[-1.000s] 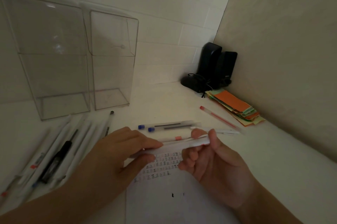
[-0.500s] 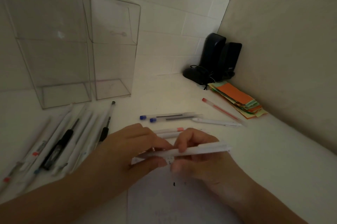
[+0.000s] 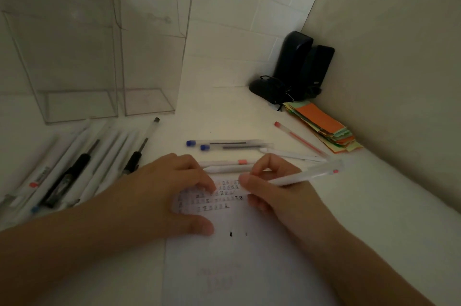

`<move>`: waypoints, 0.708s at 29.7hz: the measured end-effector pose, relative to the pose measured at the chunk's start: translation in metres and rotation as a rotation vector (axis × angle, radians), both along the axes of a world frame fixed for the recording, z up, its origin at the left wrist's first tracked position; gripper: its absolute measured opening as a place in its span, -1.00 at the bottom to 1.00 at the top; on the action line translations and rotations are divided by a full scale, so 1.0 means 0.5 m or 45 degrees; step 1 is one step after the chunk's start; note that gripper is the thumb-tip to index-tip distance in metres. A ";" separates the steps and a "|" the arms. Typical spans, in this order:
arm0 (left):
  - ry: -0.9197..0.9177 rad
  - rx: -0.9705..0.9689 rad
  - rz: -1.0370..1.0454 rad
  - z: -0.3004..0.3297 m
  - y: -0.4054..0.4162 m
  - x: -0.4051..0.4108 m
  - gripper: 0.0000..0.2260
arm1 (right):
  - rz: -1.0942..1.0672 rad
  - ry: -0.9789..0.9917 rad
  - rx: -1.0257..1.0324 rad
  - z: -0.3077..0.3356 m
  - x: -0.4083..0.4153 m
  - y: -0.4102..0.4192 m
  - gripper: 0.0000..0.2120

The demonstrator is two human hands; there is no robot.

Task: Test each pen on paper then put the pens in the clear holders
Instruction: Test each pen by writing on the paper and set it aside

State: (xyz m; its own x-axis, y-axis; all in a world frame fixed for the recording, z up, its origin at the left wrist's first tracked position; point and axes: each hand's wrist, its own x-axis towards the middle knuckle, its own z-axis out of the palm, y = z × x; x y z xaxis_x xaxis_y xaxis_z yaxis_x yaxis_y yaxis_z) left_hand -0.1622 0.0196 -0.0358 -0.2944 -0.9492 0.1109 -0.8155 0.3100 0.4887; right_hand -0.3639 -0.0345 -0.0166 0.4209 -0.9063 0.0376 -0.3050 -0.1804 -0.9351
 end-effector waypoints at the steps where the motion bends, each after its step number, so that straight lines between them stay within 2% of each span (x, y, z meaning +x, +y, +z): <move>1: -0.028 -0.001 -0.005 0.001 0.001 -0.002 -0.49 | -0.018 0.056 -0.058 -0.003 0.003 0.001 -0.77; 5: -0.049 -0.020 -0.004 0.001 0.001 -0.006 -0.45 | -0.068 0.141 -0.237 -0.016 0.019 0.003 -0.79; 10: -0.043 0.017 -0.001 0.001 -0.002 -0.006 -0.41 | -0.133 0.073 -0.218 -0.027 0.027 0.000 -0.75; 21: 0.010 0.006 0.009 -0.006 -0.007 -0.004 -0.43 | -0.119 0.115 -0.309 -0.026 0.032 0.003 -0.76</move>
